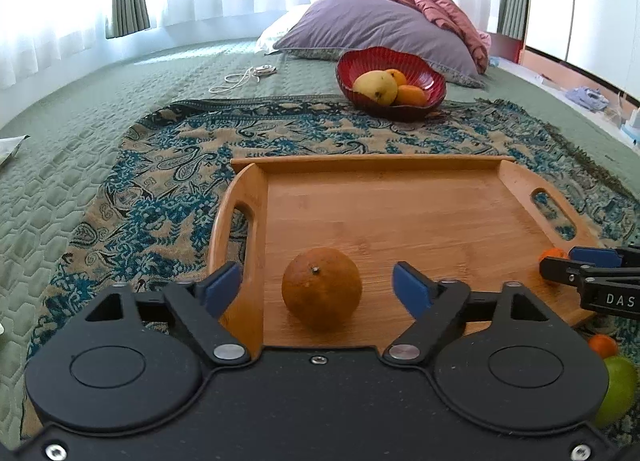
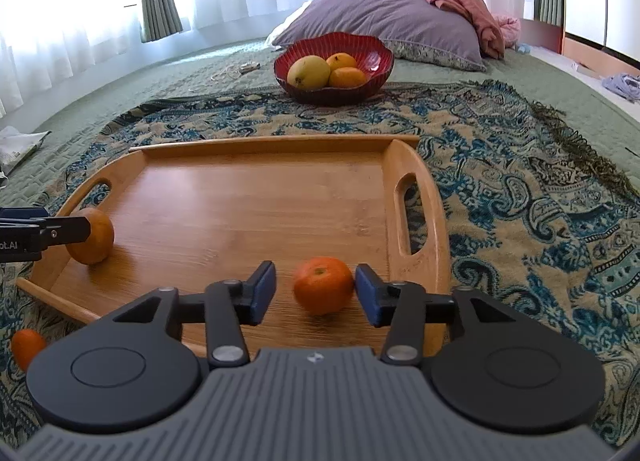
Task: Organize fruits
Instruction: 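Open both grippers to set the orange and mandarin on the tray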
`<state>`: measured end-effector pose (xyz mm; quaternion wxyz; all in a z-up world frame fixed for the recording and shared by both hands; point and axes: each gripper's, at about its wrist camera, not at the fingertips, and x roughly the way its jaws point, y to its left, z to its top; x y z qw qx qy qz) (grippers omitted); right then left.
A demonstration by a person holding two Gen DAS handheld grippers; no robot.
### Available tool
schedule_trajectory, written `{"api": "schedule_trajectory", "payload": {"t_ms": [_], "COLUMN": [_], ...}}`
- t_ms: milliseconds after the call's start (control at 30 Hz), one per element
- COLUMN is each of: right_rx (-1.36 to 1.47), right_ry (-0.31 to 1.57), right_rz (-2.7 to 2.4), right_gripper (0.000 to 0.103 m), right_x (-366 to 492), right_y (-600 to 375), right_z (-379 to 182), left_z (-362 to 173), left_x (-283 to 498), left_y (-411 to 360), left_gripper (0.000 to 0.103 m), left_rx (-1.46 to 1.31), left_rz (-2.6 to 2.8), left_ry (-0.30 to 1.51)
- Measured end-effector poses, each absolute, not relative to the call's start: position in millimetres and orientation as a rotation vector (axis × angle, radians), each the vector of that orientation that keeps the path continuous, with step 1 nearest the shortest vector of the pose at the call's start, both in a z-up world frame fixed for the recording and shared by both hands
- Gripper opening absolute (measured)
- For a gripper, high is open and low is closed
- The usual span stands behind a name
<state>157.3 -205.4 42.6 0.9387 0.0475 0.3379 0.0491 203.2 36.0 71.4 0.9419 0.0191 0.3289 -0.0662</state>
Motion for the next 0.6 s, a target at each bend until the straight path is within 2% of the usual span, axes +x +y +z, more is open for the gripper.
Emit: {"api": "schedule_trajectory", "payload": {"t_ms": [267,400,600], "right_rx": [0.075,0.058,0.087], "right_ry": [0.634,0.594,0.573], "right_rz": [0.123,0.134,0.154], "right_gripper": [0.082,0.090,0.095], "right_x": [138,126,112], "right_y": [-203,-201,-205], "right_z": [50,53,55], "left_z": [78,78,75], "left_x": [178,166,148], "left_y": [41,44,49], "left_gripper": [0.099,0.102,0.103], "left_rx": [0.028,0.043,0.044], "left_rz": [-0.146,-0.135,-0.131], "left_ry": [0.628,0.605,0.590]}}
